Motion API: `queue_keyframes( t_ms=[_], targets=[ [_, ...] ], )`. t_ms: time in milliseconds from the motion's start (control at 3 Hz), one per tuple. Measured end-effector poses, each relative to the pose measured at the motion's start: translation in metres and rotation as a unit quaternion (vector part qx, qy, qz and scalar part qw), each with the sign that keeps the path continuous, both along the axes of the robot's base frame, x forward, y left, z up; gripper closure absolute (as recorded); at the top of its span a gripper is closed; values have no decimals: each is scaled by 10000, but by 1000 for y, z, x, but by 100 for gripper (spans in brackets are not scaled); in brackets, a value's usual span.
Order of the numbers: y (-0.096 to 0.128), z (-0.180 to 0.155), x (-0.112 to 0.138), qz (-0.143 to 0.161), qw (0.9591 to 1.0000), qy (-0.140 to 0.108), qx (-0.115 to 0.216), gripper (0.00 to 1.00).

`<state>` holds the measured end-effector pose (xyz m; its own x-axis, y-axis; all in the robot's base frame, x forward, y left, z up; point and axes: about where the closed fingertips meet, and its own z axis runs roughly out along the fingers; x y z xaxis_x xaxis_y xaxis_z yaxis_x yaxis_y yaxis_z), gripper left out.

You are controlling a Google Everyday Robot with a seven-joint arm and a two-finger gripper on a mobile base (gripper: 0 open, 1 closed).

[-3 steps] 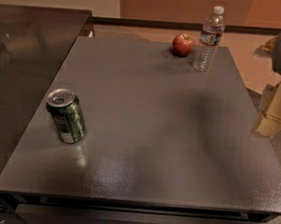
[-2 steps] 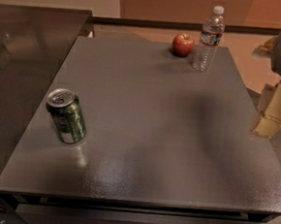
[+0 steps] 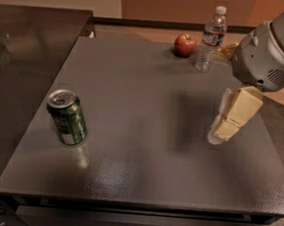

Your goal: Knock green can over

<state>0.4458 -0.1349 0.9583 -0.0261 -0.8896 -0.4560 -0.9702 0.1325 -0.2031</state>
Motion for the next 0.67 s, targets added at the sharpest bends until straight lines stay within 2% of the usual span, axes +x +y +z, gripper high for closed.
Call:
queue_keyframes(
  t_ms=[333,667],
  targets=[
    [39,-3,-1,423,9975,64,559,0],
    [78,-6,-2,749,9919,135,1021,0]
  ],
)
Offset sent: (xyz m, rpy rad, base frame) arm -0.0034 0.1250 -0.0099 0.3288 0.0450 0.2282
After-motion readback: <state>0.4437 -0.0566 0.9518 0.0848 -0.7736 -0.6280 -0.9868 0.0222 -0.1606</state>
